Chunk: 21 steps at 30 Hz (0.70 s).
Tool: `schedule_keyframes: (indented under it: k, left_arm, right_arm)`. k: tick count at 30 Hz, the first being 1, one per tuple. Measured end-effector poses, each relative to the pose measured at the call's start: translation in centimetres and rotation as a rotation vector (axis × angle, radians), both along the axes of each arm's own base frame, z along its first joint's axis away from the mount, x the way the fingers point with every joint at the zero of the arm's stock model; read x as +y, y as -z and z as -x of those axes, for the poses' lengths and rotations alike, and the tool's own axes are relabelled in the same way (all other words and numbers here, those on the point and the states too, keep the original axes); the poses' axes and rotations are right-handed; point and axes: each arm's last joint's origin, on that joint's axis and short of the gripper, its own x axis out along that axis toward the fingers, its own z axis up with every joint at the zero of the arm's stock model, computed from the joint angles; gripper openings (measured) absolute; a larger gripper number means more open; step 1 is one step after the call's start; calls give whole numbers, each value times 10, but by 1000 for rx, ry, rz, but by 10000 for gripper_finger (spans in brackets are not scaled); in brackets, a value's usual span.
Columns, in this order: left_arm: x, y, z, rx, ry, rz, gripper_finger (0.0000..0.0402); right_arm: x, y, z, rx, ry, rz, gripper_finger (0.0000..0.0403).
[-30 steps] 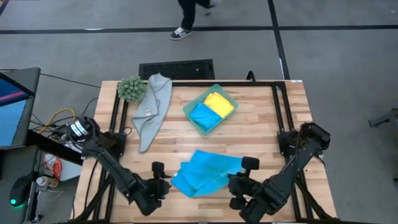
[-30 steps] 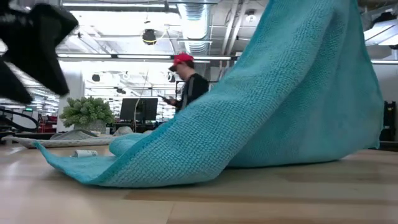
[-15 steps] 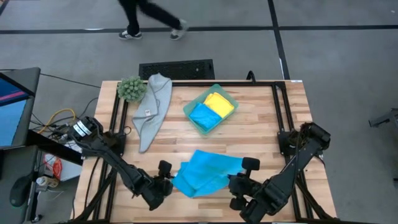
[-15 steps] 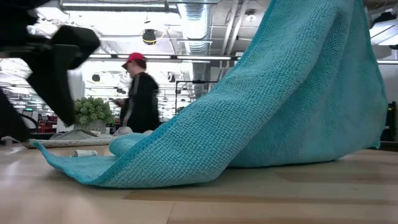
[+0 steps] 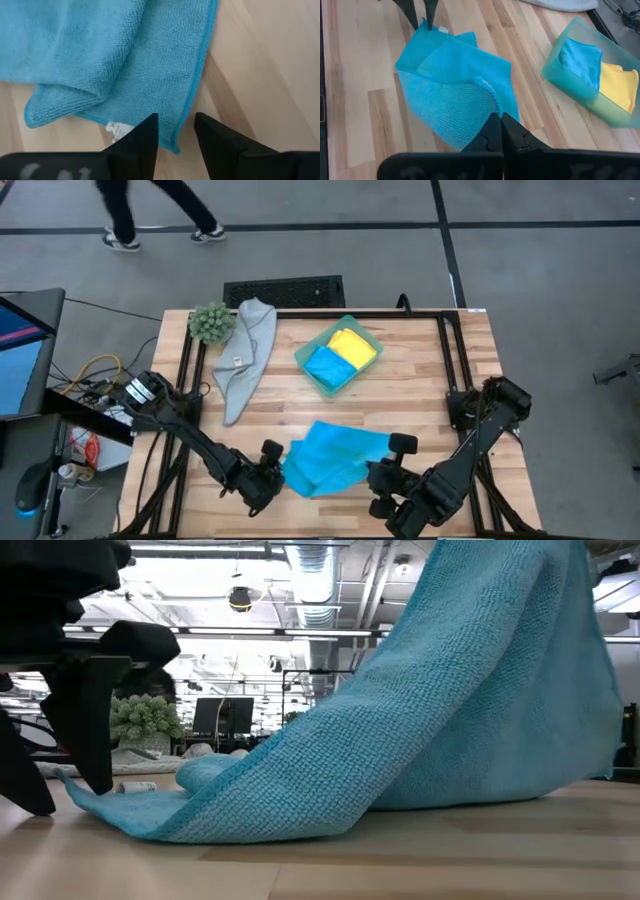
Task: Fold microfiber towels
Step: Fold the blue microfiber towel
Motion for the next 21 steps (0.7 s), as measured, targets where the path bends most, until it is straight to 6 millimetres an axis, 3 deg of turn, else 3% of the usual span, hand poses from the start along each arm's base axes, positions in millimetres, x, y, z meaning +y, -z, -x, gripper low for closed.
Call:
schedule_keyframes:
  k: [7,13,15,21]
  left_arm:
    - [0,4,3,5,-28,-34,113]
    - [4,7,0,50,-61,4,14]
    - [6,7,-1,39,-89,3,9]
    - [3,-18,-10,41,-253,-23,2]
  right_arm:
    - [0,0,0,0,0,1,2]
    - [1,0,-1,-9,-1,-10,2]
    - [1,0,-1,-10,-1,-10,2]
    - [0,-3,2,-37,36,-26,2]
